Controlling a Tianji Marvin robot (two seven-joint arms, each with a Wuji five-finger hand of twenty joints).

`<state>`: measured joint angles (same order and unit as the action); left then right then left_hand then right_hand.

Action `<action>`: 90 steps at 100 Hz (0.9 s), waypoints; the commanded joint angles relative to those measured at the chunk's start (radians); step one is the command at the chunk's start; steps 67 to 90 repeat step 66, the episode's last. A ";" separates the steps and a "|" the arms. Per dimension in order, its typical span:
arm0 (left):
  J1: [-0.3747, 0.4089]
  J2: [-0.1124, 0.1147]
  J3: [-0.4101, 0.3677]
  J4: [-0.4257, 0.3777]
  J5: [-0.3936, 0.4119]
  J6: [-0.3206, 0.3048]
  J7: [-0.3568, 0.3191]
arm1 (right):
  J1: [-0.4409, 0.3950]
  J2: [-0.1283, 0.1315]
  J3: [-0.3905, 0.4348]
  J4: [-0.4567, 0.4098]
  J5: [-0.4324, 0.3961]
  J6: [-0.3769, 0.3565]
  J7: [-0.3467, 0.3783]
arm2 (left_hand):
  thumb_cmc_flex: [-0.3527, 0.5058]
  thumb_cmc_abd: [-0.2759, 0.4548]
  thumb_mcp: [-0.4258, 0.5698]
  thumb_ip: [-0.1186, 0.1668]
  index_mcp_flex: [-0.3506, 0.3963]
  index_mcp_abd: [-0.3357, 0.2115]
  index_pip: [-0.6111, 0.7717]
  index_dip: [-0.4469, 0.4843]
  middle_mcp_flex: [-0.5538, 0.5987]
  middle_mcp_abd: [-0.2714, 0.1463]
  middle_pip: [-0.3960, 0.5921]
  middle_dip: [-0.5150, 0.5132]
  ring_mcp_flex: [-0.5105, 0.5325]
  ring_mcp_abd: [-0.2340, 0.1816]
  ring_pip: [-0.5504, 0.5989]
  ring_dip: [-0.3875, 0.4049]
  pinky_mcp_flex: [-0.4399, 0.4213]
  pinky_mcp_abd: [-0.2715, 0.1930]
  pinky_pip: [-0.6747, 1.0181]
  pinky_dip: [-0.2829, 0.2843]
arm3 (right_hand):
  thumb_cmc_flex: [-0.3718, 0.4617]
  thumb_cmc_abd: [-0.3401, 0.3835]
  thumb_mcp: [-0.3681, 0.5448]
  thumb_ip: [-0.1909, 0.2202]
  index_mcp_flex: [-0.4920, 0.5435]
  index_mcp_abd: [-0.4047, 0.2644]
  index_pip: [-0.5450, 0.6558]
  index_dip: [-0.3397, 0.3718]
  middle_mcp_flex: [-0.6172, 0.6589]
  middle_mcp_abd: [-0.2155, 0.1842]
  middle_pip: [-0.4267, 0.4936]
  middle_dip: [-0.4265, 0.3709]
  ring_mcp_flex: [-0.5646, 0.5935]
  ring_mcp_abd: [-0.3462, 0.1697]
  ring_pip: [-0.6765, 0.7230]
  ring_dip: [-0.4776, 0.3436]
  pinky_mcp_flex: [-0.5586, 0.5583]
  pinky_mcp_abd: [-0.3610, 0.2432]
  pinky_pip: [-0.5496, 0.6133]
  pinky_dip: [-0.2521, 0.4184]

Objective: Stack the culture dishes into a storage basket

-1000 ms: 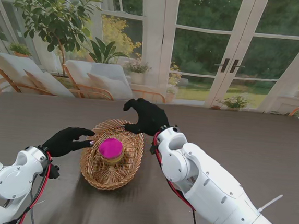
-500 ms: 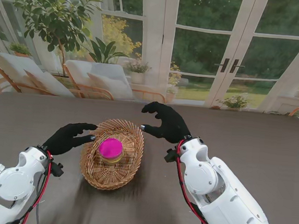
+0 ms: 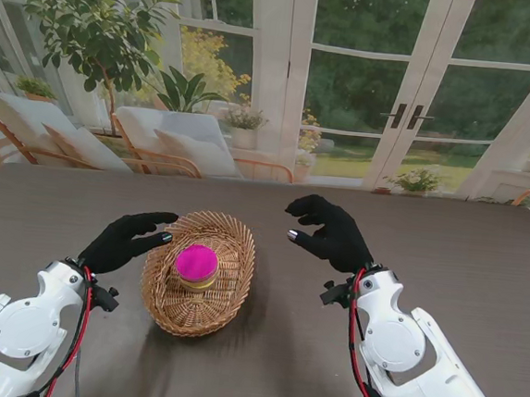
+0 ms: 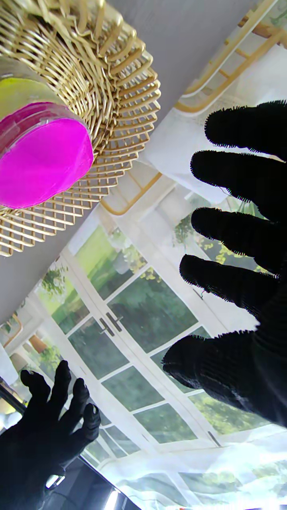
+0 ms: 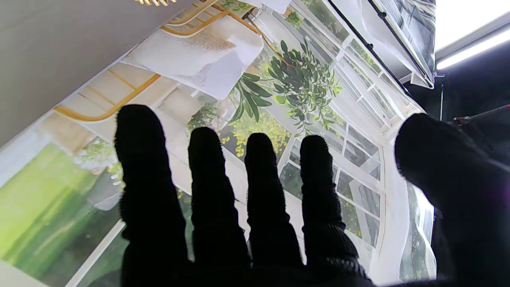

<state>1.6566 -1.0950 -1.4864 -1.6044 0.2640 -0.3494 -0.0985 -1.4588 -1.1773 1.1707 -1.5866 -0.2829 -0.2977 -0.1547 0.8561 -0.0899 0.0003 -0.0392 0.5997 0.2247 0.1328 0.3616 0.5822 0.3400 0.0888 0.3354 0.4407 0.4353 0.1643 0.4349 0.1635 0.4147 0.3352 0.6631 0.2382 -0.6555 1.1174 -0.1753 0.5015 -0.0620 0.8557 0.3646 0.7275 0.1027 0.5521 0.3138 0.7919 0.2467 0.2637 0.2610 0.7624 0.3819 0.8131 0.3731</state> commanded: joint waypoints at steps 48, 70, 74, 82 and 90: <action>0.027 -0.017 0.002 -0.022 -0.076 -0.028 0.001 | -0.014 0.011 0.034 0.069 0.022 -0.042 0.040 | 0.022 0.008 -0.014 0.026 -0.033 -0.007 -0.016 -0.007 -0.034 -0.011 -0.014 -0.014 -0.040 0.000 -0.031 -0.013 -0.004 0.018 -0.066 0.041 | 0.031 -0.035 0.043 0.020 -0.002 -0.006 -0.004 -0.025 -0.023 -0.034 -0.021 -0.013 -0.030 -0.012 -0.023 -0.007 -0.368 -0.035 0.014 -0.058; 0.023 -0.016 0.009 -0.026 -0.077 -0.017 -0.003 | -0.010 0.014 0.030 0.082 0.015 -0.046 0.049 | 0.023 0.009 -0.015 0.025 -0.032 -0.008 -0.016 -0.007 -0.034 -0.012 -0.014 -0.014 -0.040 -0.001 -0.031 -0.013 -0.005 0.019 -0.071 0.046 | 0.031 -0.046 0.047 0.018 -0.007 -0.008 -0.005 -0.026 -0.039 -0.034 -0.022 -0.012 -0.048 -0.008 -0.027 -0.008 -0.383 -0.029 0.000 -0.063; 0.023 -0.016 0.009 -0.026 -0.077 -0.017 -0.003 | -0.010 0.014 0.030 0.082 0.015 -0.046 0.049 | 0.023 0.009 -0.015 0.025 -0.032 -0.008 -0.016 -0.007 -0.034 -0.012 -0.014 -0.014 -0.040 -0.001 -0.031 -0.013 -0.005 0.019 -0.071 0.046 | 0.031 -0.046 0.047 0.018 -0.007 -0.008 -0.005 -0.026 -0.039 -0.034 -0.022 -0.012 -0.048 -0.008 -0.027 -0.008 -0.383 -0.029 0.000 -0.063; 0.023 -0.016 0.009 -0.026 -0.077 -0.017 -0.003 | -0.010 0.014 0.030 0.082 0.015 -0.046 0.049 | 0.023 0.009 -0.015 0.025 -0.032 -0.008 -0.016 -0.007 -0.034 -0.012 -0.014 -0.014 -0.040 -0.001 -0.031 -0.013 -0.005 0.019 -0.071 0.046 | 0.031 -0.046 0.047 0.018 -0.007 -0.008 -0.005 -0.026 -0.039 -0.034 -0.022 -0.012 -0.048 -0.008 -0.027 -0.008 -0.383 -0.029 0.000 -0.063; 0.023 -0.016 0.009 -0.026 -0.077 -0.017 -0.003 | -0.010 0.014 0.030 0.082 0.015 -0.046 0.049 | 0.023 0.009 -0.015 0.025 -0.032 -0.008 -0.016 -0.007 -0.034 -0.012 -0.014 -0.014 -0.040 -0.001 -0.031 -0.013 -0.005 0.019 -0.071 0.046 | 0.031 -0.046 0.047 0.018 -0.007 -0.008 -0.005 -0.026 -0.039 -0.034 -0.022 -0.012 -0.048 -0.008 -0.027 -0.008 -0.383 -0.029 0.000 -0.063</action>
